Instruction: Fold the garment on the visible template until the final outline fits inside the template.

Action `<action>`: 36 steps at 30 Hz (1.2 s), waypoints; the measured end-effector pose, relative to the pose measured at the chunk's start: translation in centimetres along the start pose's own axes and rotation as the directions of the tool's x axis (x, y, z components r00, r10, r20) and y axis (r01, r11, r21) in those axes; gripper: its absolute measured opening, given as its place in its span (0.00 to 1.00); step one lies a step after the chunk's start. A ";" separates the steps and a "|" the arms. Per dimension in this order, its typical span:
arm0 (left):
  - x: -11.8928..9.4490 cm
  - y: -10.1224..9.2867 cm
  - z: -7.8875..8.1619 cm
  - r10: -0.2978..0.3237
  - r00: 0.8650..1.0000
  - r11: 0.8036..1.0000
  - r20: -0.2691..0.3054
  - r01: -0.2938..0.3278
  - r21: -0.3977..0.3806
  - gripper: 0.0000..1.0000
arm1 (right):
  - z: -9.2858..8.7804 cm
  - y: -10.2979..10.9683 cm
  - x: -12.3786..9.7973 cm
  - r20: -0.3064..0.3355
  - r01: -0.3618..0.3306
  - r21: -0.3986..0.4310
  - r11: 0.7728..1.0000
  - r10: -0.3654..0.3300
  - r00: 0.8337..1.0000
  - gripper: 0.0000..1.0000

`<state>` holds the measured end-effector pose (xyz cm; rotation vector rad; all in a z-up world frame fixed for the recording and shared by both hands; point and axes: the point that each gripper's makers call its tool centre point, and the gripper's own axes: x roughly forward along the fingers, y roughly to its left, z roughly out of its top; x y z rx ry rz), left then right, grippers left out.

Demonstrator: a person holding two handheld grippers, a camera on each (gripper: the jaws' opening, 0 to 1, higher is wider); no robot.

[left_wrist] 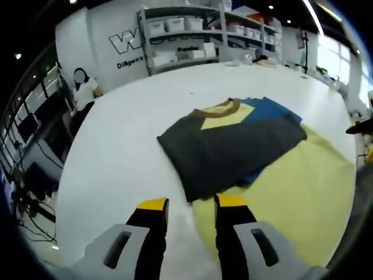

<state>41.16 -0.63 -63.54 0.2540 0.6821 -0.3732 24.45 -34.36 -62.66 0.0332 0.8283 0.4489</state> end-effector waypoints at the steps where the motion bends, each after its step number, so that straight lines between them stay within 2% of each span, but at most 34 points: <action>1: -0.3 0.0 0.0 0.006 1.000 1.000 0.006 -0.006 -0.019 0.44 | 0.0 0.0 0.0 0.000 -0.001 0.000 1.000 0.001 1.000 0.95; 5: -1.5 -0.1 -0.3 0.004 1.000 1.000 0.011 -0.004 -0.024 0.61 | -0.3 0.2 0.1 -0.010 -0.009 0.002 1.000 0.010 1.000 0.98; 10: -2.9 -1.3 -0.7 -0.028 0.999 0.999 0.016 0.028 -0.040 0.85 | -0.5 0.4 0.2 -0.024 -0.021 0.003 1.000 0.021 0.999 0.99; 16: -4.4 -3.2 -1.6 -0.074 0.997 0.996 0.005 0.074 -0.041 0.99 | -0.6 0.7 0.3 -0.032 -0.030 -0.001 1.000 0.030 0.999 0.99; 22: -5.3 -4.6 -3.2 -0.099 0.994 0.995 -0.042 0.098 -0.023 0.99 | -0.5 0.9 0.3 -0.034 -0.032 -0.007 0.999 0.032 0.999 0.99; 30: -7.1 -6.0 -4.4 -0.130 0.991 0.990 -0.045 0.127 -0.059 0.99 | -1.0 0.9 0.2 -0.054 -0.033 -0.018 0.999 0.032 0.998 0.99; 36: -8.2 -6.7 -6.4 -0.150 0.984 0.988 -0.100 0.146 -0.039 0.92 | -1.3 1.3 0.1 -0.072 -0.044 -0.032 0.999 0.041 0.997 0.96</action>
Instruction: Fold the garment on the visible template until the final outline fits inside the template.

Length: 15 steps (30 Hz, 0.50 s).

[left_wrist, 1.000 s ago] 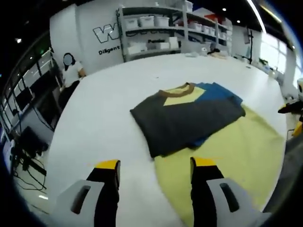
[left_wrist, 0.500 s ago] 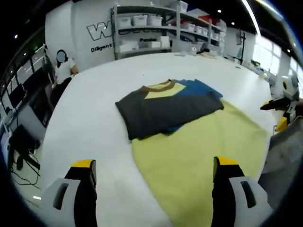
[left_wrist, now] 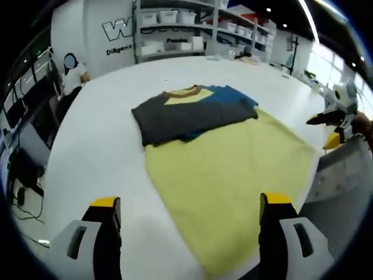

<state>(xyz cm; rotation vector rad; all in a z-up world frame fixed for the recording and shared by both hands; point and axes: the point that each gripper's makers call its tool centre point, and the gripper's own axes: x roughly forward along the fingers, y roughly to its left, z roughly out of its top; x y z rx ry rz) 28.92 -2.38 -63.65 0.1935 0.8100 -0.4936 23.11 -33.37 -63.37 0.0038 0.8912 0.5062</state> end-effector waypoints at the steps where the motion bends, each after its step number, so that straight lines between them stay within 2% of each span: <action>1: -0.2 0.0 -0.4 -0.001 1.000 1.000 -0.008 0.001 -0.003 0.90 | -0.1 0.0 0.0 -0.005 0.001 -0.001 1.000 -0.001 1.000 0.94; 2: -0.3 -0.1 -0.7 -0.010 1.000 1.000 -0.015 0.010 -0.005 0.88 | -0.3 0.1 -0.1 -0.017 -0.001 -0.006 1.000 0.001 1.000 0.91; 4: -0.4 -0.1 -1.7 -0.011 0.999 0.997 -0.042 0.008 -0.080 0.84 | -0.4 0.3 -0.1 -0.024 -0.003 -0.021 1.000 0.003 1.000 0.85; 6: -0.6 -0.4 -2.1 -0.028 0.999 0.996 -0.042 0.024 -0.080 0.81 | -0.6 0.5 -0.1 -0.031 -0.006 -0.022 1.000 0.005 0.999 0.86; 12: -1.1 -0.9 -4.0 -0.026 0.994 0.997 -0.104 0.018 -0.074 0.69 | -1.4 0.3 0.0 -0.066 0.002 -0.028 1.000 -0.004 0.998 0.80; 15: -1.3 -1.3 -5.1 -0.048 0.991 0.992 -0.127 0.033 -0.118 0.60 | -2.1 0.2 0.1 -0.102 0.000 -0.040 0.999 -0.004 0.995 0.70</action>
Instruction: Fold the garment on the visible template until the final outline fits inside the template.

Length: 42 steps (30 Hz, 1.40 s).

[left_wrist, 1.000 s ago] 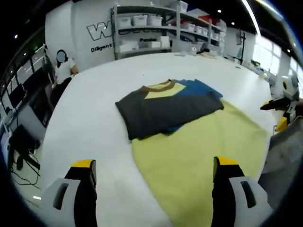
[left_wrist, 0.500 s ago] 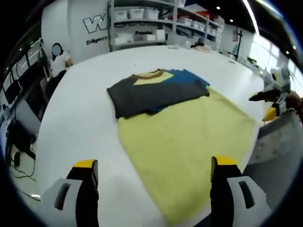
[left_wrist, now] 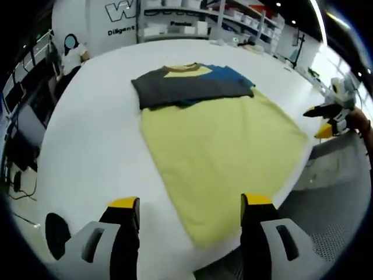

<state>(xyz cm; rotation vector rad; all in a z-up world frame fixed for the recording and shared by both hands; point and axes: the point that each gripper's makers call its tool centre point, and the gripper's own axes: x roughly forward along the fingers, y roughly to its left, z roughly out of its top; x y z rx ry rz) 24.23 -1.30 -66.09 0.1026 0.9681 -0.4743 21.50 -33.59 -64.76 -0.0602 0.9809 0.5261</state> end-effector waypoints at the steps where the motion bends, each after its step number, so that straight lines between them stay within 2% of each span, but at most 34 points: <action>1: 0.0 -0.1 -0.2 -0.004 1.000 1.000 -0.004 0.004 -0.005 0.58 | -0.1 0.0 0.1 -0.001 0.004 -0.003 1.000 -0.004 1.000 0.67; 5: 0.1 -0.4 -1.2 -0.005 1.000 1.000 -0.028 0.004 -0.025 0.57 | -0.6 -0.5 0.5 -0.034 0.030 -0.024 0.999 -0.031 0.999 0.64; 9: 0.1 -0.4 -1.9 0.002 0.999 0.999 -0.052 -0.005 -0.051 0.48 | -1.7 -0.7 0.7 -0.088 0.036 -0.016 0.999 -0.037 0.995 0.49; 11: 0.1 -0.4 -1.8 0.011 0.999 0.998 -0.039 -0.013 -0.062 0.46 | -2.2 -1.1 0.8 -0.117 0.056 -0.006 0.998 -0.056 0.992 0.46; 14: -0.1 -0.5 -2.3 0.019 0.998 0.997 -0.066 -0.023 -0.069 0.40 | -3.2 -1.6 0.7 -0.168 0.095 0.039 0.995 -0.088 0.982 0.42; 16: -0.3 -0.7 -2.6 0.028 0.996 0.998 -0.079 -0.033 -0.062 0.36 | -3.5 -1.9 0.8 -0.180 0.101 0.039 0.994 -0.092 0.979 0.32; 18: -0.3 -1.0 -2.9 0.029 0.996 0.998 -0.087 -0.034 -0.055 0.34 | -3.5 -2.3 0.7 -0.177 0.120 0.031 0.992 -0.113 0.978 0.28; 20: -0.4 -1.0 -2.9 0.032 0.996 0.998 -0.089 -0.036 -0.055 0.32 | -3.5 -2.3 0.8 -0.178 0.122 0.035 0.992 -0.114 0.977 0.28; 25: -0.4 -1.0 -3.2 0.025 0.994 0.995 -0.106 -0.035 -0.092 0.23 | -3.8 -2.2 1.2 -0.199 0.126 0.032 0.991 -0.118 0.973 0.21; 35: -0.6 0.2 -3.6 0.099 0.985 0.994 -0.143 -0.104 -0.031 0.07 | -3.4 -2.6 1.4 -0.187 0.149 0.005 0.989 -0.146 0.972 0.09; 42: -0.6 0.2 -3.7 0.097 0.984 0.994 -0.148 -0.104 -0.041 0.03 | -3.4 -2.6 1.4 -0.189 0.153 -0.004 0.988 -0.151 0.970 0.06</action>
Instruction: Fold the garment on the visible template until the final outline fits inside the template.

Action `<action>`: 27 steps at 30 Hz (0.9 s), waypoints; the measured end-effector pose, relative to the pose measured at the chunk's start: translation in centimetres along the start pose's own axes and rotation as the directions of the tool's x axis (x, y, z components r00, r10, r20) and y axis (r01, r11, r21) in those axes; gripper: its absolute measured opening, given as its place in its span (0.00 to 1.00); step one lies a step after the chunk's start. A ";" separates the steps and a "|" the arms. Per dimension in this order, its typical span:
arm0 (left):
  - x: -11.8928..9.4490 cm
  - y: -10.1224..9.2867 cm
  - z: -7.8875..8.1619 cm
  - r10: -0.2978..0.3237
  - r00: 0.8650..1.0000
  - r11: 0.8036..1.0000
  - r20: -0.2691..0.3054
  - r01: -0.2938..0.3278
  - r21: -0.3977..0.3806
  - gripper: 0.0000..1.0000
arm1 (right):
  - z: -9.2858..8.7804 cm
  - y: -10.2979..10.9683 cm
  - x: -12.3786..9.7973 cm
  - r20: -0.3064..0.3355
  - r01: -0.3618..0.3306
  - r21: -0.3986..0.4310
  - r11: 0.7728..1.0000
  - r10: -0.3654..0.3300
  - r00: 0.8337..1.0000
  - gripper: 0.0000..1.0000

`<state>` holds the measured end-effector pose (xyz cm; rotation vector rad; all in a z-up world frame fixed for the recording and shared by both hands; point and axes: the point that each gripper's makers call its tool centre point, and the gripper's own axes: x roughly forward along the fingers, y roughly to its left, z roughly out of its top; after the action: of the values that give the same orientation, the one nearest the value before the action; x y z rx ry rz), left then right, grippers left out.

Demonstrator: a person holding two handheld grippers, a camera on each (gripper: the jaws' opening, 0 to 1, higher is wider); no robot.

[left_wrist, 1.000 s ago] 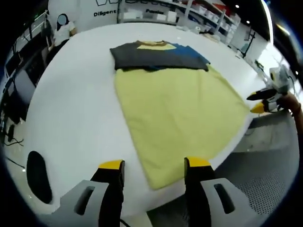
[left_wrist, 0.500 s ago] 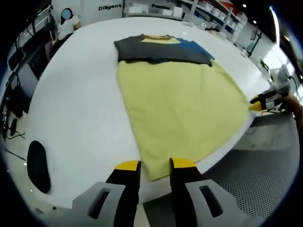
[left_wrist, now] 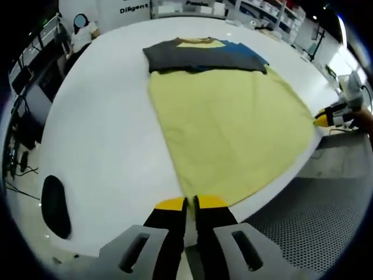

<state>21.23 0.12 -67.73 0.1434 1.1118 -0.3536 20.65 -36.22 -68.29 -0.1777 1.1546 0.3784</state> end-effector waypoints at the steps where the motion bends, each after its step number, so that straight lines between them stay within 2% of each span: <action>1: 0.0 0.0 0.0 0.000 1.000 1.000 0.000 0.000 -0.004 0.03 | 0.0 0.0 0.0 0.000 0.001 0.000 1.000 -0.001 1.000 0.06; 10: 0.0 0.0 0.0 -0.020 1.000 1.000 0.003 0.020 -0.020 0.01 | -0.1 0.1 0.0 -0.002 -0.001 0.019 1.000 0.001 1.000 0.03; 12: 0.0 0.0 0.0 -0.020 1.000 1.000 0.004 0.020 -0.019 0.01 | -0.1 0.2 0.0 -0.005 -0.009 0.015 1.000 0.009 1.000 0.00; 13: 0.0 0.0 0.0 -0.016 1.000 1.000 0.001 0.016 -0.004 0.01 | -0.2 0.9 0.1 -0.005 -0.043 0.025 0.999 0.043 0.999 0.00; 16: 0.0 -0.1 0.0 -0.006 1.000 1.000 -0.005 0.006 0.021 0.01 | -0.1 0.7 0.1 -0.007 -0.029 0.007 1.000 0.029 1.000 0.00; 23: -0.1 -0.2 -0.2 -0.009 1.000 1.000 -0.017 0.009 0.029 0.01 | -0.3 0.7 -0.3 -0.020 -0.030 0.022 0.999 0.031 0.999 0.00; 27: -0.1 -0.5 -0.5 -0.004 0.999 0.997 -0.041 0.007 0.073 0.01 | -0.5 0.8 -0.8 -0.028 -0.037 0.024 0.999 0.037 0.999 0.00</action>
<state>20.58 -0.17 -67.78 0.2129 1.1403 -0.3974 19.67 -35.77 -67.72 -0.1414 1.1911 0.3956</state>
